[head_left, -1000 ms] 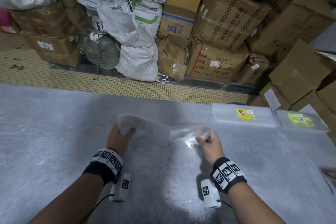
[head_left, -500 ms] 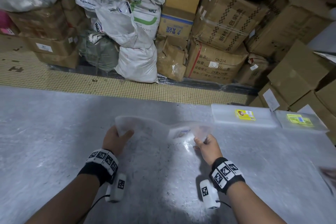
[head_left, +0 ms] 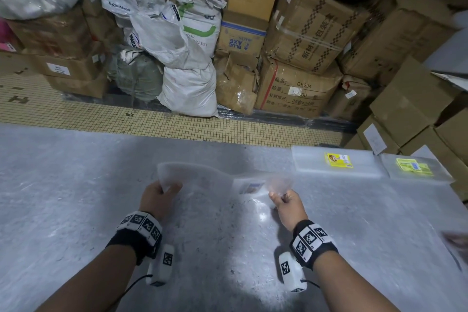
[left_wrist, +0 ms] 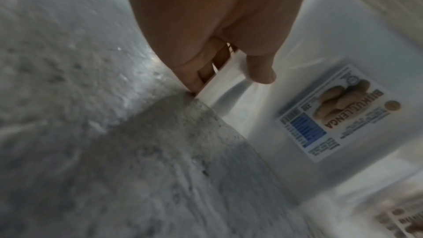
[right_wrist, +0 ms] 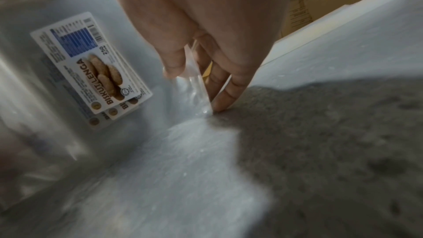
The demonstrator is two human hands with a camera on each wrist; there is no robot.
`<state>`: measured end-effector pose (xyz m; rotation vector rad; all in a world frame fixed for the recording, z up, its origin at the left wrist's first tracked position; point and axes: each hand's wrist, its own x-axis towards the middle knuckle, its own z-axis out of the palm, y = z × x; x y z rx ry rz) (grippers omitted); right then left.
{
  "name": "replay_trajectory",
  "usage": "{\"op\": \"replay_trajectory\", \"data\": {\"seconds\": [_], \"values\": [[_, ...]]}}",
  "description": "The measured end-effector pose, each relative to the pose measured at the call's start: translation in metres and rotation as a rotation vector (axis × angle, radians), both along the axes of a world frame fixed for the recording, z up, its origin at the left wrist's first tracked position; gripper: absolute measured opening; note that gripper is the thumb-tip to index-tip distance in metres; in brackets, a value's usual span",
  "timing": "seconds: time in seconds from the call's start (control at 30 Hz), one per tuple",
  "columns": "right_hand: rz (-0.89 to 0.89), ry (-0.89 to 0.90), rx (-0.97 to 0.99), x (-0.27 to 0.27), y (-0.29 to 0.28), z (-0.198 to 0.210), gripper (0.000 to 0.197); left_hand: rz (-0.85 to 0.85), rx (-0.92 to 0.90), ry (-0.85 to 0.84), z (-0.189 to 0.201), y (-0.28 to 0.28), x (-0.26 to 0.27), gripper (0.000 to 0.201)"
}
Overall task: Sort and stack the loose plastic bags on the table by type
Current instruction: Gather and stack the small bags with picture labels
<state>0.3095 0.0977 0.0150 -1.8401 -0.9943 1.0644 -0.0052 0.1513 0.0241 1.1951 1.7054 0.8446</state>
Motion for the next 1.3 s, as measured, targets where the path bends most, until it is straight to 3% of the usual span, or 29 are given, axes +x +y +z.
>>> {"op": "replay_trajectory", "data": {"seconds": [0.13,0.3,0.37,0.43,0.57,0.8,0.93,1.03,1.3], "values": [[0.013,-0.009,-0.029,0.000,0.002,0.007,0.014,-0.009,-0.002,0.003,0.005,0.001,0.000,0.033],[0.046,-0.041,-0.083,0.001,0.007,0.028,0.033,-0.015,-0.015,-0.014,0.011,0.000,0.000,0.015],[0.103,-0.016,-0.199,0.006,0.008,0.031,0.026,-0.036,-0.100,0.005,0.009,0.000,-0.003,0.010],[0.159,-0.001,-0.374,0.009,0.006,0.028,0.006,-0.080,-0.211,0.011,0.002,0.001,-0.009,0.018],[0.195,-0.043,-0.580,0.008,-0.002,0.014,0.028,-0.201,-0.346,0.107,-0.004,-0.008,-0.013,0.035],[0.043,0.268,-0.542,-0.001,-0.013,0.019,0.026,-0.176,-0.333,0.123,-0.003,-0.017,-0.009,0.032],[-0.007,0.321,-0.544,-0.004,-0.018,0.018,0.021,-0.162,-0.339,0.130,0.001,-0.021,-0.008,0.023],[-0.013,0.318,-0.523,-0.005,-0.022,0.019,0.023,-0.175,-0.307,0.144,0.003,-0.024,-0.007,0.026],[-0.022,0.263,-0.443,-0.004,-0.028,0.019,0.012,-0.060,-0.365,-0.202,-0.001,-0.033,-0.016,0.038]]}}
